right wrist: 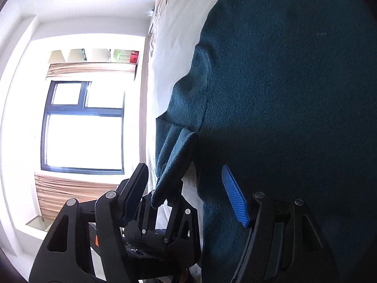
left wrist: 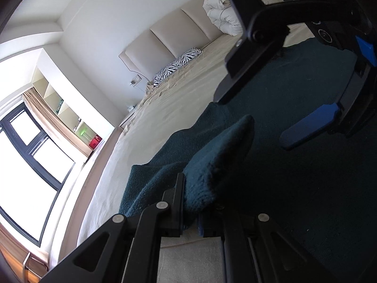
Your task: Fold small clothes
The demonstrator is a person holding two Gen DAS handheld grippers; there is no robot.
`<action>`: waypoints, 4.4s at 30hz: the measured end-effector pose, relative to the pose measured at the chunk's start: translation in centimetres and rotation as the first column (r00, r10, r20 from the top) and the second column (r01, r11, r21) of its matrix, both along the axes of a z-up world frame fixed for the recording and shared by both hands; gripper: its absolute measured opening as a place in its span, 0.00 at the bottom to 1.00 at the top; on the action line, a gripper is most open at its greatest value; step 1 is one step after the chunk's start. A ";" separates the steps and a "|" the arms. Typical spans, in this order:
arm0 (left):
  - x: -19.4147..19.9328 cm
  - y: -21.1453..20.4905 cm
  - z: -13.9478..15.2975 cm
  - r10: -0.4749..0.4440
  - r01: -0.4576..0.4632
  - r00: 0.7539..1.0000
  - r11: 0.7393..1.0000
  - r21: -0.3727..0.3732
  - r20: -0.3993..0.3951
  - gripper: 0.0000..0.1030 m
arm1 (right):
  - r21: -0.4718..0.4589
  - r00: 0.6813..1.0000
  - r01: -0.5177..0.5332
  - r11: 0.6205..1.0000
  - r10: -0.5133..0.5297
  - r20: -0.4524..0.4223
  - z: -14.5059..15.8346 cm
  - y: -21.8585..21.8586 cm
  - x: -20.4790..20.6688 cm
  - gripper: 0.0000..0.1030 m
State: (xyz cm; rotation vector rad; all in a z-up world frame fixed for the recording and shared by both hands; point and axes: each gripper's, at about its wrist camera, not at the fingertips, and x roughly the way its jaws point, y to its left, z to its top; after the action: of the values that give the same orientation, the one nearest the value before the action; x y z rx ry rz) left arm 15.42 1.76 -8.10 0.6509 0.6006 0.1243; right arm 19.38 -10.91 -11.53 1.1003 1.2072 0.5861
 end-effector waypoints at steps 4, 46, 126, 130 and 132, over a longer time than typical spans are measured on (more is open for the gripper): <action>0.1 0.3 -0.1 0.003 -0.003 1.000 1.000 -0.017 -0.011 0.12 | -0.002 0.997 -0.070 0.998 0.070 -0.026 0.3 2.2 1.2 0.62; -0.6 4.2 2.8 0.089 -0.083 0.996 0.963 -0.258 0.010 0.12 | -0.075 0.985 -0.163 0.984 0.159 -0.062 2.7 7.3 4.8 0.30; 18.6 11.8 -3.3 -0.229 -0.281 0.909 0.285 -0.917 -0.349 0.04 | -0.432 0.946 0.309 0.847 -0.319 0.053 -2.5 -31.2 5.6 0.07; 16.2 11.6 -2.5 -0.251 -0.262 0.906 0.298 -0.918 -0.340 0.05 | -0.376 0.935 0.348 0.859 -0.348 0.070 -2.9 -31.5 4.3 0.08; 14.8 11.1 -2.0 -0.259 -0.240 0.908 0.326 -0.915 -0.330 0.09 | -0.363 0.931 0.362 0.859 -0.356 0.086 -3.0 -31.5 3.5 0.08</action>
State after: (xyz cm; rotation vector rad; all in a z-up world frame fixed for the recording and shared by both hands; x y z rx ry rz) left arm 30.18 12.82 -10.12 -0.5552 0.9648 -0.4129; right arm 22.92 -42.44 -14.51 0.9563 1.0104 0.0677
